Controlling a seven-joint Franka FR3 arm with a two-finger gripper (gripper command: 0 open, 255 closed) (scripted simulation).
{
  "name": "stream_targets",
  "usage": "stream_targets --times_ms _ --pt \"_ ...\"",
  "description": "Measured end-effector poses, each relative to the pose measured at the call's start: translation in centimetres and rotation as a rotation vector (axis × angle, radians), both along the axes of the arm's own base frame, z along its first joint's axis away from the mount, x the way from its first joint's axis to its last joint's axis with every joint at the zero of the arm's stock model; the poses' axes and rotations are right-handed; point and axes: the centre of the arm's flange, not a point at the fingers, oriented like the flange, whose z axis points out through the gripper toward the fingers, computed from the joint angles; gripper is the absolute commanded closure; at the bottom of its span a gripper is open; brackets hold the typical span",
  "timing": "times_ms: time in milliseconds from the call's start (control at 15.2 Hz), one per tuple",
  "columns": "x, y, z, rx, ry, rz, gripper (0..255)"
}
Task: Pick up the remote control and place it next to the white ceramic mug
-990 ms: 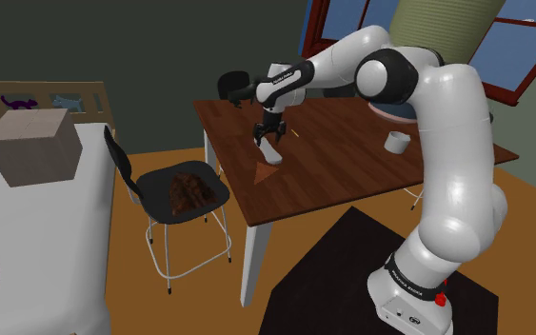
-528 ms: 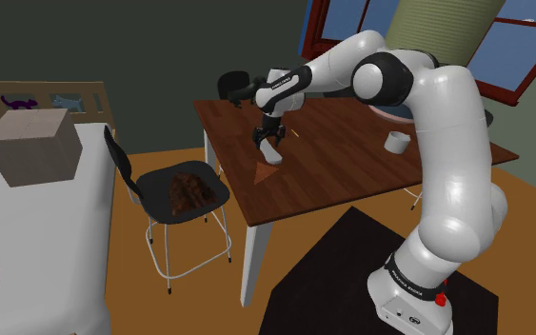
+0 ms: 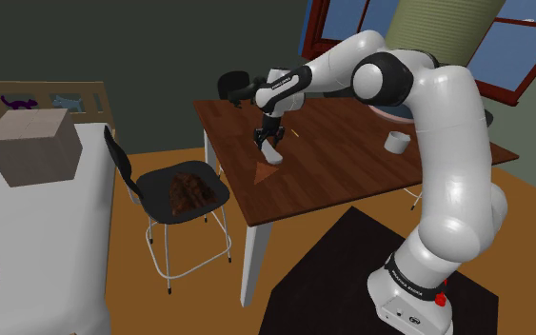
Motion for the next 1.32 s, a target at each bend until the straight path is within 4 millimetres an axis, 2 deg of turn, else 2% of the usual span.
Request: stream_targets --times_ms 462,1320 --pt "0.0 0.0 0.2 0.000 0.000 0.000 255" --pt "0.0 -0.1 6.8 0.000 0.000 0.000 255"
